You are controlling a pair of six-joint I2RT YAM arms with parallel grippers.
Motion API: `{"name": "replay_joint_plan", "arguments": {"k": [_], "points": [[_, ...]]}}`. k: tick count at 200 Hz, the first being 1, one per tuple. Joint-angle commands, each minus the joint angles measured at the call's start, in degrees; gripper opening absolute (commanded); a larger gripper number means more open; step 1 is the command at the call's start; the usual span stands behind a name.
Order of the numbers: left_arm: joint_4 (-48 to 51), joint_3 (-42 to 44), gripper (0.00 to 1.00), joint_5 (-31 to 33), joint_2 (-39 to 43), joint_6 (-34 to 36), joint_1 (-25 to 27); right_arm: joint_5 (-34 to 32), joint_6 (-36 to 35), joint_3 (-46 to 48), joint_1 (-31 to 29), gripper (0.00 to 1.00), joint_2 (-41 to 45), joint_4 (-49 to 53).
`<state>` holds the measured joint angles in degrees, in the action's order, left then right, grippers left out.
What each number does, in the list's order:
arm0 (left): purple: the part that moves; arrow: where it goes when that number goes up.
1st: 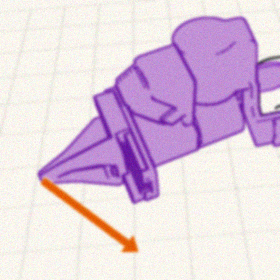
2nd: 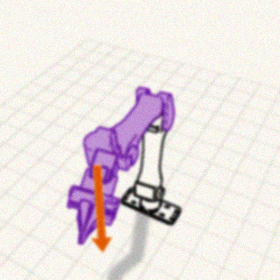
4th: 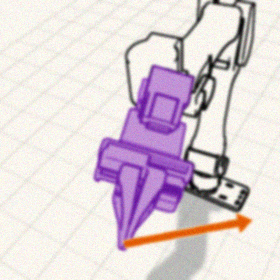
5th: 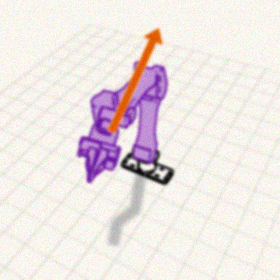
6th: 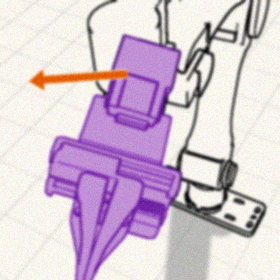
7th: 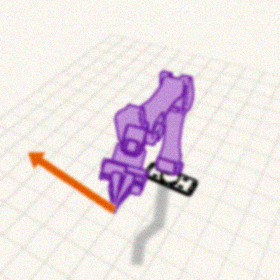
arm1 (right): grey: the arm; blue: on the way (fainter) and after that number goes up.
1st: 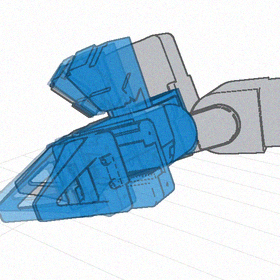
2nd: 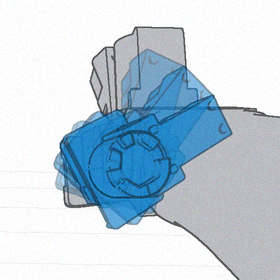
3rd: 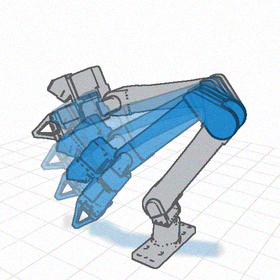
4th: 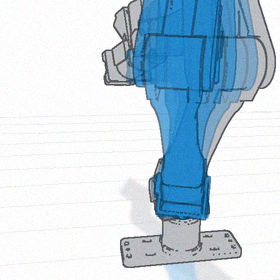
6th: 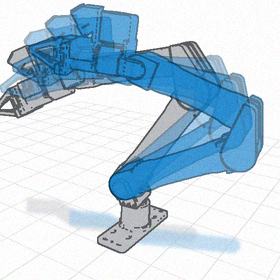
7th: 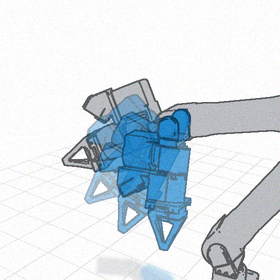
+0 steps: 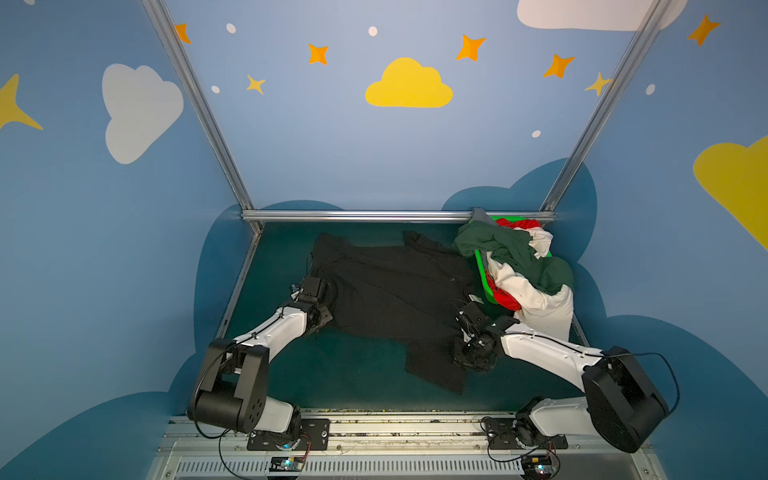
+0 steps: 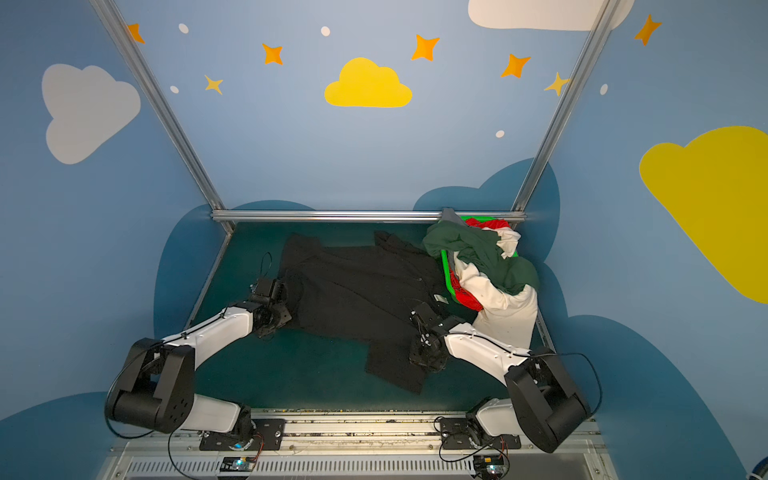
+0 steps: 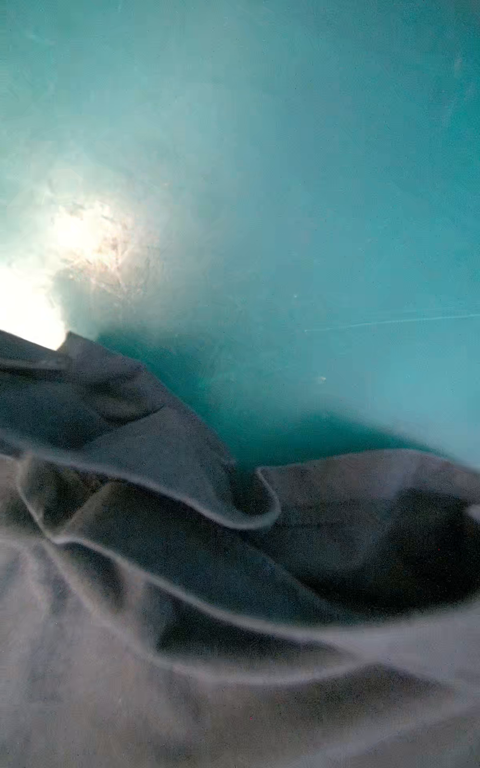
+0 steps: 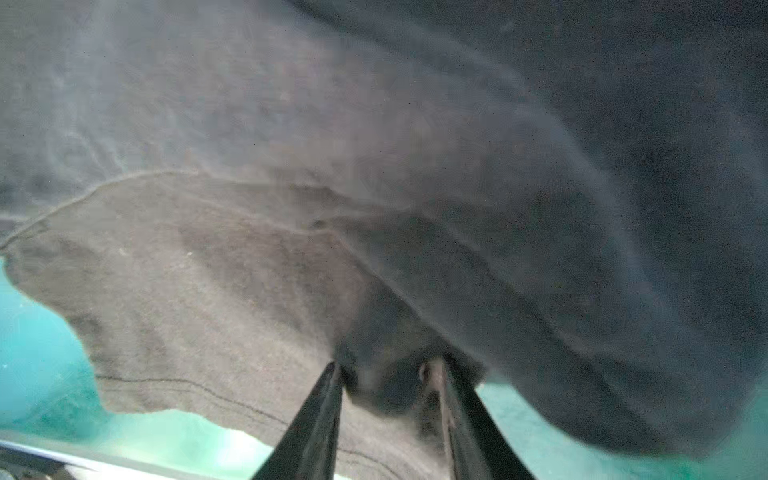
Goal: Fold and stack the t-shirts
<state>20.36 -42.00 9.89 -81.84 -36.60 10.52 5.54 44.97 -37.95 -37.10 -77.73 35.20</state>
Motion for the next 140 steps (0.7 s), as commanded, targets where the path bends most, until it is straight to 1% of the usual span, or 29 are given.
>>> {"name": "replay_joint_plan", "arguments": {"k": [1, 19, 27, 39, 74, 99, 140], "points": [[1.79, 1.18, 0.12, 0.83, 2.73, 0.29, -0.31, -4.75, -0.21, -3.09, -1.67, 0.39, 1.31, 6.32], [1.18, 1.83, 0.06, -0.86, 4.24, 0.04, -0.33, -9.34, -0.54, -6.27, -4.45, 0.44, 1.98, 11.24], [1.30, 1.95, 0.04, -1.24, 4.70, -0.13, -0.32, -9.52, -0.67, -6.90, -5.07, 0.47, 2.23, 12.30], [1.34, 2.06, 0.04, -1.36, 5.48, -0.37, -0.37, -8.34, -0.56, -6.96, -5.55, 0.52, 2.66, 12.61], [1.92, 2.53, 0.04, -1.41, 7.90, -0.61, -0.37, -8.04, 1.21, -5.84, -7.98, 0.55, 3.61, 13.29], [2.22, 3.54, 0.04, -1.20, 10.48, -1.12, -0.35, -8.62, 2.11, -4.87, -8.80, 0.59, 3.11, 14.19], [3.24, 4.20, 0.04, -0.77, 14.29, -1.73, -0.42, -6.77, 1.57, -3.48, -8.87, 0.62, 1.05, 11.12]]}}
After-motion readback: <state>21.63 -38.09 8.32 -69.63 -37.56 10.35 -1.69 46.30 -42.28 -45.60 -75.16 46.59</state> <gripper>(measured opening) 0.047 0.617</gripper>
